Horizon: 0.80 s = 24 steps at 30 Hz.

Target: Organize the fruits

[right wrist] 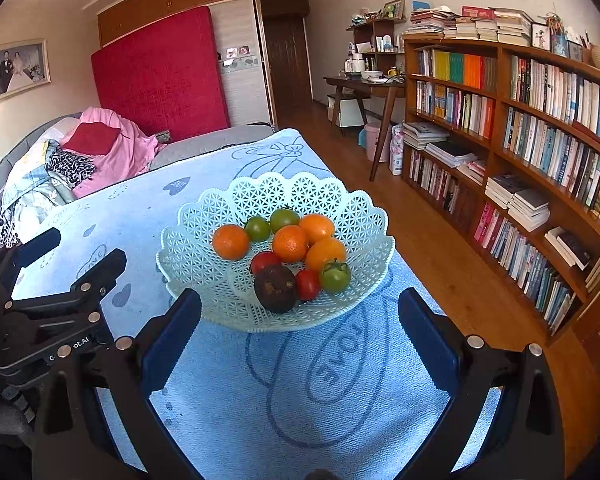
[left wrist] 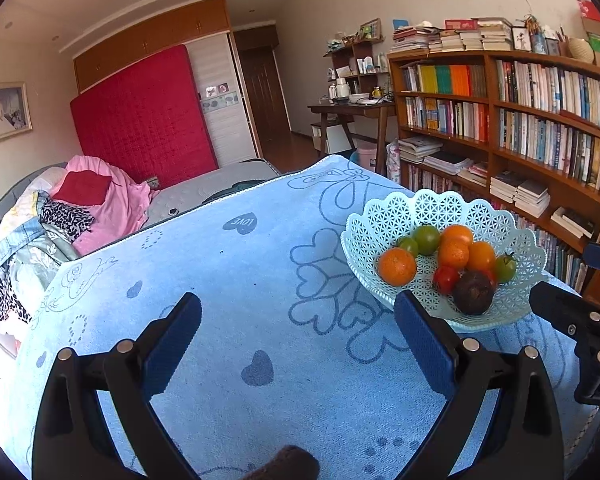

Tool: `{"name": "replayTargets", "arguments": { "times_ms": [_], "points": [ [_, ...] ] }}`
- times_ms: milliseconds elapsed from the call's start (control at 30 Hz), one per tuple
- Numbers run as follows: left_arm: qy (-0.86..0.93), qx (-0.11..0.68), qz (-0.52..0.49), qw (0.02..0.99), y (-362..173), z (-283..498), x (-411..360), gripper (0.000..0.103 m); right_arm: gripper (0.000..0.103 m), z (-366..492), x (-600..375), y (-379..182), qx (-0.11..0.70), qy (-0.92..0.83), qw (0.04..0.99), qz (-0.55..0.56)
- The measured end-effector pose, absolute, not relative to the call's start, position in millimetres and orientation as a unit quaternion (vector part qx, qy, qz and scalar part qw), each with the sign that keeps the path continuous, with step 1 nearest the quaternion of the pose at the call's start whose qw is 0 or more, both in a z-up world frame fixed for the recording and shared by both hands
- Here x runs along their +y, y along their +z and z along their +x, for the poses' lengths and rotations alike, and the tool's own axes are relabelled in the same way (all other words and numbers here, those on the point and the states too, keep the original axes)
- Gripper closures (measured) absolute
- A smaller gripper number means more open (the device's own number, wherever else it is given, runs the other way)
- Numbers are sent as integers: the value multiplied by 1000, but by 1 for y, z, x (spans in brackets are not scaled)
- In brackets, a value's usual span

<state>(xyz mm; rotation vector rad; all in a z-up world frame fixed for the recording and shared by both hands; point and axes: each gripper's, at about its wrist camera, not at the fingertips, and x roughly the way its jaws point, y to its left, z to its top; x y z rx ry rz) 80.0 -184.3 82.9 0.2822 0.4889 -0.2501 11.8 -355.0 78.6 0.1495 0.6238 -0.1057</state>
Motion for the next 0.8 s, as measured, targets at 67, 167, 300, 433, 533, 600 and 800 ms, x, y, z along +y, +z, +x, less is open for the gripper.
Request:
{"name": "replayTargets", "arguments": {
  "times_ms": [67, 167, 300, 433, 533, 600, 800],
  "points": [
    [-121, 241, 140, 953, 82, 80, -185, 7, 3, 14, -354, 76, 311, -50, 946, 72],
    [-119, 245, 140, 952, 79, 81, -185, 7, 3, 15, -353, 73, 315, -48, 945, 69],
    [-111, 249, 142, 952, 76, 83, -186, 5, 3, 17, -352, 70, 320, -46, 944, 67],
    [-110, 248, 145, 951, 75, 84, -186, 5, 3, 20, -350, 66, 327, -43, 942, 65],
    [-107, 248, 149, 951, 74, 84, -187, 5, 3, 22, -348, 63, 331, -42, 941, 62],
    [-105, 248, 152, 951, 73, 84, -187, 5, 3, 23, -347, 62, 333, -41, 940, 61],
    [-102, 250, 156, 950, 71, 85, -188, 5, 3, 25, -346, 59, 337, -40, 939, 59]
  ]
}}
